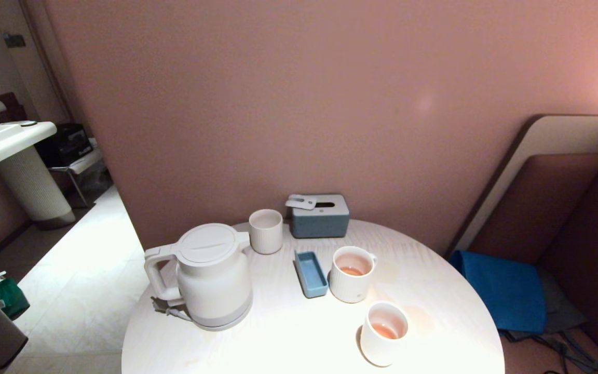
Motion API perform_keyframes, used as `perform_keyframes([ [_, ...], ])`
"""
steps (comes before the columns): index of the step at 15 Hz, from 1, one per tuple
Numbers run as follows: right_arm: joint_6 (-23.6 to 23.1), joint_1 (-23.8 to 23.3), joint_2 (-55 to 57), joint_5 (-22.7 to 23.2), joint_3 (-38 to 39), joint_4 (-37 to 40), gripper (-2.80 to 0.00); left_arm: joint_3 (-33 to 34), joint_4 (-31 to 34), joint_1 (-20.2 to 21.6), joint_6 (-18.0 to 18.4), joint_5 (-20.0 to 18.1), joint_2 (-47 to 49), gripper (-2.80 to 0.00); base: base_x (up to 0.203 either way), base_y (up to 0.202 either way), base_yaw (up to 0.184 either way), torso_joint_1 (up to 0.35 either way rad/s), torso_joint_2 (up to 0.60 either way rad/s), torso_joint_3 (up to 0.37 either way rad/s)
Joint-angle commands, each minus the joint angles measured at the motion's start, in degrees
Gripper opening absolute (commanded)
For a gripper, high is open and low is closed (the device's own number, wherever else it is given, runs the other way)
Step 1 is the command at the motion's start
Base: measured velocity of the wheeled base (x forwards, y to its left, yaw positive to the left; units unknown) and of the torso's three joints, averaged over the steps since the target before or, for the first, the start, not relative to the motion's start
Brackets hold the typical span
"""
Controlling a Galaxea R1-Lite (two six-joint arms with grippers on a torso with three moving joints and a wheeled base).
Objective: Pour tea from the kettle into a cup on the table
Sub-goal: Pick up the cup
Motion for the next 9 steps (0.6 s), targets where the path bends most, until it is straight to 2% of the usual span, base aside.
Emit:
perform_keyframes([
  [1, 0.0, 0.0, 0.1, 0.0, 0.0, 0.0, -2.8, 0.0, -0.1, 0.0, 0.0, 0.0, 0.1, -2.8, 0.0, 0.0, 0.0, 0.0, 0.0, 0.0],
  [9, -0.2, 0.0, 0.1, 0.2, 0.0, 0.0, -2.8, 0.0, -0.1, 0.0, 0.0, 0.0, 0.1, -2.8, 0.0, 0.0, 0.0, 0.0, 0.0, 0.0],
])
